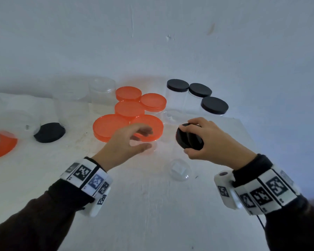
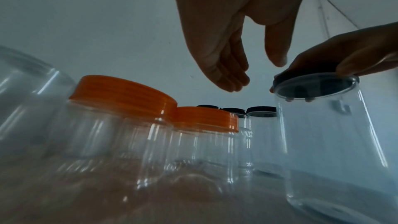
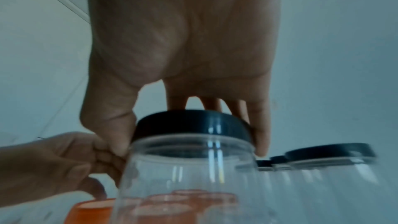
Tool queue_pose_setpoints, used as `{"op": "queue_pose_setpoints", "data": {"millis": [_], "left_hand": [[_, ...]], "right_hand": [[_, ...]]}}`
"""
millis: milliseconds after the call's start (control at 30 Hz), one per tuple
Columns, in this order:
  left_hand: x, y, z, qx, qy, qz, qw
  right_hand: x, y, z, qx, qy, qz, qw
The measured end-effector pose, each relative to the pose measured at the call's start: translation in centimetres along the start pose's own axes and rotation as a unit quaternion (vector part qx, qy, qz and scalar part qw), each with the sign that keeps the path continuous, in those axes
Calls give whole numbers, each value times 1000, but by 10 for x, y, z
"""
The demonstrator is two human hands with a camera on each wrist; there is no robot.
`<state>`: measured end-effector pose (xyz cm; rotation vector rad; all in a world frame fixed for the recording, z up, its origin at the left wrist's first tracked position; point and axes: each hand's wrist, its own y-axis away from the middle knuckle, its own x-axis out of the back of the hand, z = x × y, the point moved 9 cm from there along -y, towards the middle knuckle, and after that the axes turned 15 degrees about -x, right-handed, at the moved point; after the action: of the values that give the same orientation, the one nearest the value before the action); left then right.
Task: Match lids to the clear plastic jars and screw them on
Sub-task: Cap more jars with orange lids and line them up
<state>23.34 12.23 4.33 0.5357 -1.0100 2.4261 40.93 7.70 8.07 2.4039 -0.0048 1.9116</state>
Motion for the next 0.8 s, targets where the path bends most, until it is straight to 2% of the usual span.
{"op": "queue_pose_setpoints", "data": {"millis": [100,200,300,433,567,800], "left_hand": [[-6,-19,-2,-39,-118,-11,992],[-16,-33,-13,-38,-206,-37,977],[-27,-41,-31,0,-283,-98,954],[-39,-36,-53,49,-295,-157,941],[-43,-30,-63,68,-328,-169,927],[-43,-31,-64,57,-330,-149,930]], "right_hand": [[2,-3,32,-22,7,46,999],[7,-8,63,-32,-10,103,994],[13,-11,86,-41,8,173,984],[16,-13,100,-18,41,255,966],[19,-18,109,-8,46,279,959],[18,-23,115,-7,55,274,960]]}}
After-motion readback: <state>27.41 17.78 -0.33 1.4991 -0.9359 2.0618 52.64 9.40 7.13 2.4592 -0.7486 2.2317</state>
